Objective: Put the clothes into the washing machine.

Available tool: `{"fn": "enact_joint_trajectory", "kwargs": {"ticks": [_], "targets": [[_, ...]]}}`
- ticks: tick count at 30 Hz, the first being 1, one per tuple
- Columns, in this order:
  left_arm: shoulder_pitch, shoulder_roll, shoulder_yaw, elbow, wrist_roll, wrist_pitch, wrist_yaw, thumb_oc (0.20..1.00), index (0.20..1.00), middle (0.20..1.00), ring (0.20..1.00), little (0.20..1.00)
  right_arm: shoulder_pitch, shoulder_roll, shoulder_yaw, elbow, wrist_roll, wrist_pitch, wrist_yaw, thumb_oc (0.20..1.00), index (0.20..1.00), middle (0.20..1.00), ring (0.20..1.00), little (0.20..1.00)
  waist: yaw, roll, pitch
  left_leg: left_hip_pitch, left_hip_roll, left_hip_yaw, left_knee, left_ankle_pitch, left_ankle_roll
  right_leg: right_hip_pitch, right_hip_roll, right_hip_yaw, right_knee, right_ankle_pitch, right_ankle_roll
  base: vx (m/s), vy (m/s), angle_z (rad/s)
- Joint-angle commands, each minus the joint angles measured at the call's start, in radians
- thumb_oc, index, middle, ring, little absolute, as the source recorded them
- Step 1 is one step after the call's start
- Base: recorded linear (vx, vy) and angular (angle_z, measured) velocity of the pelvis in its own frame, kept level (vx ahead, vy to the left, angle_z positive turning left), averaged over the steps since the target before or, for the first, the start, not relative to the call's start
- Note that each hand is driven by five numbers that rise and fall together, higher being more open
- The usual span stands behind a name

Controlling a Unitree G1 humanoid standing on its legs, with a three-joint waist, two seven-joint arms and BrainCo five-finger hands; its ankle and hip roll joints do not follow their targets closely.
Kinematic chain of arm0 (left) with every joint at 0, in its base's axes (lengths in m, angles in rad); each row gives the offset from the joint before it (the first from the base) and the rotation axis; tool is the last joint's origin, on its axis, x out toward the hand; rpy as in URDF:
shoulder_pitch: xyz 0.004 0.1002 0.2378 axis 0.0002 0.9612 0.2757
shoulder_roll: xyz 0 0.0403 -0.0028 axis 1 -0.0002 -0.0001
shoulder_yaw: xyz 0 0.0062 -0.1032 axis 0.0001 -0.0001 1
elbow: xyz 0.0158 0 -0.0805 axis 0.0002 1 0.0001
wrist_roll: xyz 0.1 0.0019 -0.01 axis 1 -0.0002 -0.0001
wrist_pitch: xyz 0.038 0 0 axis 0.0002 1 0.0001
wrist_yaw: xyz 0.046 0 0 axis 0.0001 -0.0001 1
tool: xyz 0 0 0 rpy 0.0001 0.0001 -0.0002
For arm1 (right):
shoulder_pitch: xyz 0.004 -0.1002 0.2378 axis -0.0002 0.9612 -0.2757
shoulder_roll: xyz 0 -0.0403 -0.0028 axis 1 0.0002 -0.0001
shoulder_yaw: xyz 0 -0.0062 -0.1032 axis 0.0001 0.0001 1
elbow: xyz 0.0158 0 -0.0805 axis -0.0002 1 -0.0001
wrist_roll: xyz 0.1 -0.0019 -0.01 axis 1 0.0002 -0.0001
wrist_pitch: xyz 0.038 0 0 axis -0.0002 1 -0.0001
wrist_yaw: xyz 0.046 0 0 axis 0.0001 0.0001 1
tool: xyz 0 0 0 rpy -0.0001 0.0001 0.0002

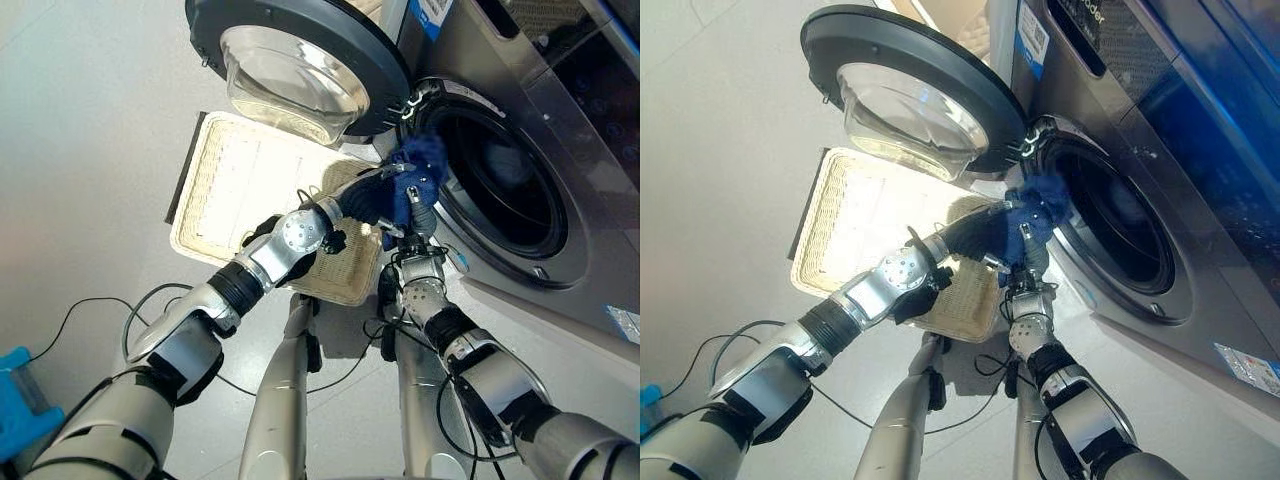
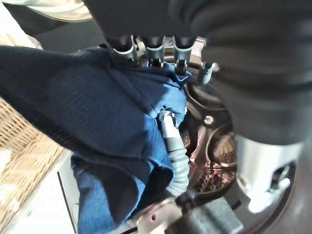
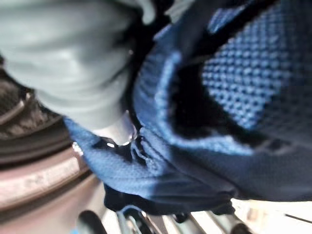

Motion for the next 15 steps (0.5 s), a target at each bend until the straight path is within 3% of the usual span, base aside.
{"fn": "enact_joint_trajectory", "kwargs": {"ticks": [1,3,6,8,11,15], "targets": [[-0.002,-0.037,0.012,-0.028,0.051,-0.036,0.02,1.0,1.0,1.0,1.0,1.0,-0.058,-0.024,-0.095,-0.044,0.163,-0.112,0.074,0.2,0.2,0.2,0.2,0.2,-0.02,0.072,-0.02,0.025,-0.068,0.035,0.049,-0.115,-0.027,0.034,0.022,-0.045,-0.047,0.026,0.089,0.0,0.045,-0.03],[-0.035,-0.053,-0.014,-0.025,0.081,-0.039,0.048,1.0,1.0,1.0,1.0,1.0,-0.085,-0.028,-0.153,0.002,0.26,-0.145,0.097,0.2,0.2,0.2,0.2,0.2,-0.027,0.085,-0.02,0.031,-0.072,0.039,0.042,-0.111,-0.026,0.036,0.023,-0.04,-0.05,0.028,0.089,0.0,0.058,-0.09],[-0.065,-0.069,-0.022,-0.022,0.055,-0.024,0.066,1.0,1.0,1.0,1.0,1.0,-0.141,-0.076,-0.226,0.083,0.292,-0.166,0.077,0.2,0.2,0.2,0.2,0.2,-0.029,0.098,-0.02,0.033,-0.074,0.041,0.042,-0.111,-0.025,0.037,0.017,-0.04,-0.048,0.028,0.09,0.01,0.038,-0.06],[-0.073,-0.068,-0.027,-0.022,0.037,-0.013,0.077,1.0,1.0,1.0,1.0,1.0,-0.183,-0.122,-0.254,0.129,0.252,-0.195,0.028,0.2,0.2,0.2,0.2,0.2,-0.028,0.106,-0.02,0.031,-0.076,0.04,0.047,-0.111,-0.026,0.034,0.016,-0.038,-0.042,0.028,0.092,0.0,0.004,-0.02],[-0.072,-0.037,-0.038,-0.03,0.026,-0.007,0.097,1.0,1.0,1.0,1.0,1.0,-0.275,-0.259,-0.285,0.218,0.085,-0.251,-0.166,0.2,0.2,0.2,0.2,0.2,-0.014,0.121,-0.02,0.013,-0.086,0.029,0.054,-0.111,-0.028,0.018,0.008,-0.045,-0.039,0.031,0.095,0.0,0.0,0.0],[-0.055,0.003,-0.047,-0.066,0.002,0.002,0.107,1.0,1.0,1.0,1.0,1.0,-0.304,-0.337,-0.29,0.252,0.012,-0.253,-0.239,0.2,0.2,0.2,0.2,0.2,-0.006,0.132,-0.02,0.003,-0.092,0.02,0.054,-0.111,-0.029,0.007,0.002,-0.051,-0.039,0.035,0.098,0.0,-0.022,-0.02]]}}
